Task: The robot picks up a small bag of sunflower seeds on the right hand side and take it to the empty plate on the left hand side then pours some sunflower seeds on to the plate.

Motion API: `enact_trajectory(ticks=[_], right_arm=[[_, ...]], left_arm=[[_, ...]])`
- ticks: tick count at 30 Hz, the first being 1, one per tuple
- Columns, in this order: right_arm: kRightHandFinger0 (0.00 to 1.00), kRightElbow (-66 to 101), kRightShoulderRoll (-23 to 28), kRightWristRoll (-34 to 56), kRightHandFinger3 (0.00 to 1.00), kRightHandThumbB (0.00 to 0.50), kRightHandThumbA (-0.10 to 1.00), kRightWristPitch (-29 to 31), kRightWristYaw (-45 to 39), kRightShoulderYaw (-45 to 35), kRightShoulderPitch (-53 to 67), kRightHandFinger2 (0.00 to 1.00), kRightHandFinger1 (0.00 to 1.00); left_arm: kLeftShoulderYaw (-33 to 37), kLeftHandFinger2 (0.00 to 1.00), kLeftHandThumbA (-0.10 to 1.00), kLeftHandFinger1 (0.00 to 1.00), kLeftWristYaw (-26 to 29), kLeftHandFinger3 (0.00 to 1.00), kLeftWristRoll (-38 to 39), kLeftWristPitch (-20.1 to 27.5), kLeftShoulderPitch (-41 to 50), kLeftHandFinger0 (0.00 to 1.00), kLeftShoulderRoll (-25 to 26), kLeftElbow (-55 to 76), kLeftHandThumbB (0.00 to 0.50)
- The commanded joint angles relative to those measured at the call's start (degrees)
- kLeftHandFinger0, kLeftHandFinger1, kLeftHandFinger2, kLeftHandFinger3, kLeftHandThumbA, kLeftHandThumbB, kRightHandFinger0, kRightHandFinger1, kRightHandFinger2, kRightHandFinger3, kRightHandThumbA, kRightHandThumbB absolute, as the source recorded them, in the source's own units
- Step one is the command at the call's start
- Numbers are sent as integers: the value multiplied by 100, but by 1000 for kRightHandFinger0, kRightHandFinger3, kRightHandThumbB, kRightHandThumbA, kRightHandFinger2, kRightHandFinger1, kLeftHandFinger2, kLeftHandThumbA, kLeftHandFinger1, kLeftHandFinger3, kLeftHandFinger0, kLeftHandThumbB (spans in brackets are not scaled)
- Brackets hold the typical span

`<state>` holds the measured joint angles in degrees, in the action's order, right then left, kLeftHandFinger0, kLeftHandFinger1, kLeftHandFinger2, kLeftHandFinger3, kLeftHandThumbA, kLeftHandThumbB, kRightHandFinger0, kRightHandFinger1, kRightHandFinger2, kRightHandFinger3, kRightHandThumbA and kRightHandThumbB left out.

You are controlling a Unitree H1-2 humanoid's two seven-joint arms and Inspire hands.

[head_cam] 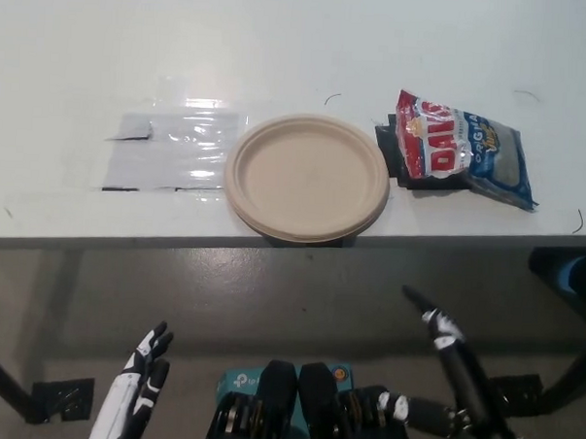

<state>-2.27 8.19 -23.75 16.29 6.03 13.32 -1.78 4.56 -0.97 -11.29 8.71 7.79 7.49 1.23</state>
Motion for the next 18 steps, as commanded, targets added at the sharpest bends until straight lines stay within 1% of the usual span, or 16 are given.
enact_trajectory(ticks=[1, 2, 3, 4, 5, 7, 8, 9, 10, 11, 12, 14, 15, 16, 18], right_arm=[[1000, 779, -74, -348, 1000, 281, 1000, 51, 300, -309, -263, 1000, 1000], [1000, 975, -46, -524, 1000, 283, 995, -175, 251, -369, -322, 1000, 1000], [1000, 1057, -40, -593, 1000, 284, 985, -247, 227, -406, -352, 1000, 1000], [1000, 1183, -29, -615, 1000, 294, 944, -385, 150, -489, -424, 1000, 1000], [1000, 1250, 11, -581, 1000, 294, 901, -484, 69, -560, -537, 1000, 1000], [1000, 1210, 94, -648, 1000, 326, 875, -649, 43, -714, -860, 1000, 1000], [1000, 1214, 160, -753, 1000, 332, 863, -781, 2, -790, -1040, 1000, 1000], [1000, 1198, 221, -795, 1000, 335, 852, -869, -37, -851, -1175, 1000, 1000], [1000, 1160, 265, -845, 1000, 346, 873, -921, -52, -889, -1274, 1000, 1000], [1000, 1092, 314, -909, 1000, 348, 882, -965, -46, -919, -1407, 1000, 1000], [1000, 937, 380, -979, 1000, 360, 881, -1074, -27, -975, -1634, 1000, 1000], [1000, 758, 441, -968, 1000, 357, 873, -1149, -27, -1014, -1823, 1000, 1000], [1000, 569, 522, -1036, 1000, 341, 865, -1166, 13, -1029, -1984, 1000, 1000], [1000, 521, 538, -1036, 1000, 338, 851, -1177, 23, -1032, -2024, 1000, 1000], [1000, 109, 651, -989, 1000, 344, 818, -1255, 41, -1061, -2338, 1000, 1000]], left_arm=[[31, 1000, 1000, 1000, -75, 1000, 133, 288, -74, 1000, 14, 133, 248], [27, 1000, 1000, 1000, -72, 1000, 133, 305, -87, 1000, 21, 114, 244], [23, 1000, 1000, 1000, -76, 1000, 147, 313, -82, 1000, 20, 106, 242], [15, 1000, 1000, 1000, -78, 1000, 151, 294, -74, 1000, 18, 109, 234], [4, 1000, 1000, 1000, -85, 1000, 179, 260, -60, 1000, 10, 131, 224], [-17, 1000, 1000, 1000, -81, 1000, 208, 284, -73, 1000, 12, 112, 199], [-18, 1000, 1000, 1000, -84, 1000, 217, 285, -82, 1000, 14, 103, 207], [-15, 1000, 1000, 1000, -85, 1000, 222, 324, -71, 1000, 18, 87, 205], [-15, 1000, 1000, 1000, -91, 1000, 236, 353, -54, 1000, 25, 77, 203], [-21, 1000, 1000, 1000, -96, 1000, 256, 374, -73, 1000, 32, 53, 202], [-21, 1000, 1000, 1000, -88, 1000, 245, 393, -89, 1000, 34, 29, 206], [-17, 1000, 1000, 1000, -86, 1000, 221, 396, -98, 1000, 50, 17, 213], [-6, 1000, 1000, 1000, -87, 1000, 201, 359, -80, 1000, 42, 58, 212], [-4, 1000, 1000, 1000, -81, 1000, 198, 365, -68, 1000, 37, 57, 213], [-2, 1000, 1000, 1000, -77, 1000, 193, 372, -52, 1000, 36, 43, 223]])
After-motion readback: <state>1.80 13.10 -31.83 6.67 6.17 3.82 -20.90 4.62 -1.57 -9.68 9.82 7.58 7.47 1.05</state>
